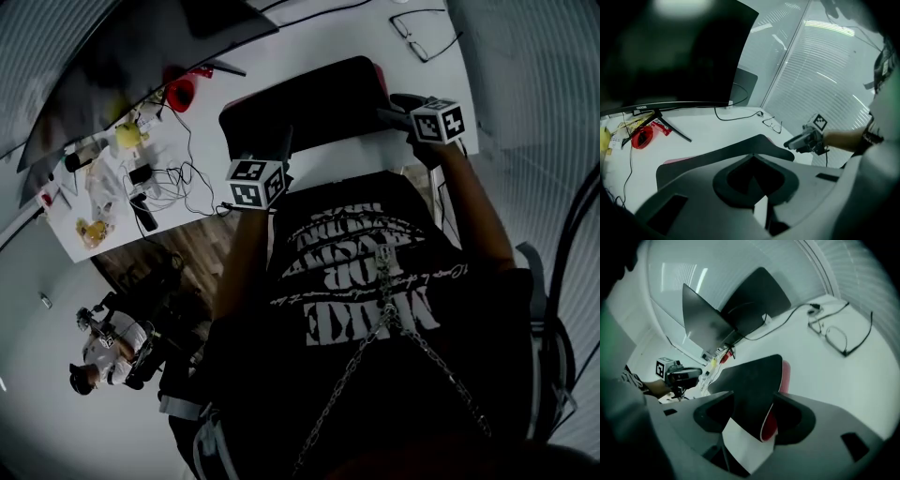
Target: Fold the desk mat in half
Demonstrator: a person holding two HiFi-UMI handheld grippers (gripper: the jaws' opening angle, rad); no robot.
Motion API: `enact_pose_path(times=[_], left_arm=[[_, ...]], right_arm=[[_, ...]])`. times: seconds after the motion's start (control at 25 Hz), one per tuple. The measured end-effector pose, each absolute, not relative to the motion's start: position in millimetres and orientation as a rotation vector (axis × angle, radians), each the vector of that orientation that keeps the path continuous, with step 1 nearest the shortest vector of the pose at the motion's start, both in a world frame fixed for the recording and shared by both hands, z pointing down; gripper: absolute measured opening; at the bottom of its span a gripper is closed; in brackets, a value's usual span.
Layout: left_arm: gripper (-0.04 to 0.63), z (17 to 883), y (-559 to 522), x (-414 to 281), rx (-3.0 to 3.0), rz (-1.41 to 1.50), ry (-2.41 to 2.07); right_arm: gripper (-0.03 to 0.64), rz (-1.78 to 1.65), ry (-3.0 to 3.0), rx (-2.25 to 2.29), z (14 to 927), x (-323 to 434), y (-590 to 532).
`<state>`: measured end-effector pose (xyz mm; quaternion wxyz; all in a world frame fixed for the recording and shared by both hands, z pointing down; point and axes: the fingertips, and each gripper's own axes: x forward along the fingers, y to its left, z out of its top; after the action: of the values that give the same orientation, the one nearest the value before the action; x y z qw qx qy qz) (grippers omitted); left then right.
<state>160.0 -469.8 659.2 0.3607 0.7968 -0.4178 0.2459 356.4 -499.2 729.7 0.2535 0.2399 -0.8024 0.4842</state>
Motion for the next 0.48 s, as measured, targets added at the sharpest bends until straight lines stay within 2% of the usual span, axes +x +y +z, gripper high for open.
enact_pose_path(times=[0.16,0.28,0.36,0.44,0.48], left_arm=[[0.0,645,-472,147,2.05,0.622,-1.107],[0.0,633,-475,137,2.067,0.618,-1.11],[0.0,627,-476,133,2.079,0.608,-1.09],[0.0,620,-480,133,2.124,0.618,-1.061],[0.0,616,-484,134,2.166,0.644,-1.048]], right_arm=[[0.239,1.434,-2.056,0.415,763,356,-479],[0.238,1.528,-2.122,0.331,756,343,-491],[0.171,1.501,-2.222,0.362,746,328,-510],[0.051,1.308,-2.319,0.431,733,313,-529],[0.024,1.161,-2.368,0.445,723,304,-534]])
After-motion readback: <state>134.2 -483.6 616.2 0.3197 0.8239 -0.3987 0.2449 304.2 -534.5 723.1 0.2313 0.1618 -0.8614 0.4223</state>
